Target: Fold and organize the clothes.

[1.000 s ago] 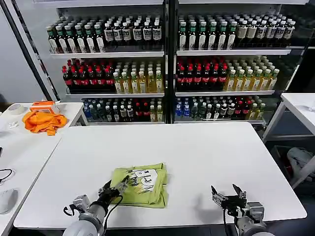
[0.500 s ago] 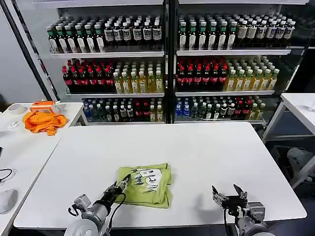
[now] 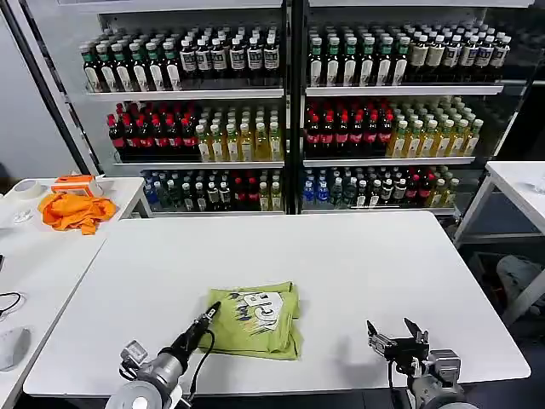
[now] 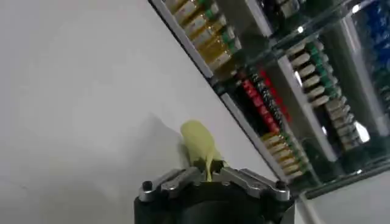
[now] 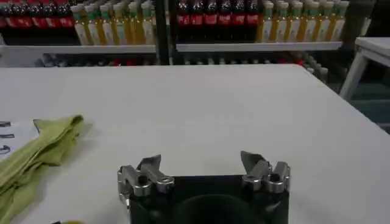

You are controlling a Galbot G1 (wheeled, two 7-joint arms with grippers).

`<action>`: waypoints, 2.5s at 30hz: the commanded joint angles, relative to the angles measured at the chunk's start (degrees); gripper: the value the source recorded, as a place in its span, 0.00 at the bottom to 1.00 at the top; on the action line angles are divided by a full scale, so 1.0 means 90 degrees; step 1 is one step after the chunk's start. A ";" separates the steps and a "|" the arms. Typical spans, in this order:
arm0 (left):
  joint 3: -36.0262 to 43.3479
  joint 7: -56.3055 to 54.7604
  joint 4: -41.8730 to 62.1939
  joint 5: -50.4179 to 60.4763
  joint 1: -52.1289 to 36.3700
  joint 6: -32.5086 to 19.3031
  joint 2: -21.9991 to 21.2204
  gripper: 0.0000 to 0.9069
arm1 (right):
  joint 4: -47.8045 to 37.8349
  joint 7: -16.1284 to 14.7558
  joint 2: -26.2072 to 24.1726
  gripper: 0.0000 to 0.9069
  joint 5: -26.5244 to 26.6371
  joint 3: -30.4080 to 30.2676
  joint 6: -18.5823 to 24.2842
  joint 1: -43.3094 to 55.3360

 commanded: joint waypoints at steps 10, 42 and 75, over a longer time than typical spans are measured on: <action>-0.4309 -0.0225 -0.1136 -0.0517 0.0154 0.0640 0.2571 0.02 | 0.0003 -0.0011 0.0003 1.00 0.0113 0.0013 0.0019 0.0102; 0.3041 -0.0447 -0.0475 0.7349 -0.0740 0.0054 0.1079 0.02 | -0.0096 -0.0009 -0.0213 1.00 0.0294 -0.0084 0.0022 0.0343; 0.1042 -0.1329 -0.0897 0.5790 -0.0651 -0.1503 0.0734 1.00 | -0.1923 0.0608 0.0384 1.00 0.1996 -0.3195 0.0308 0.3436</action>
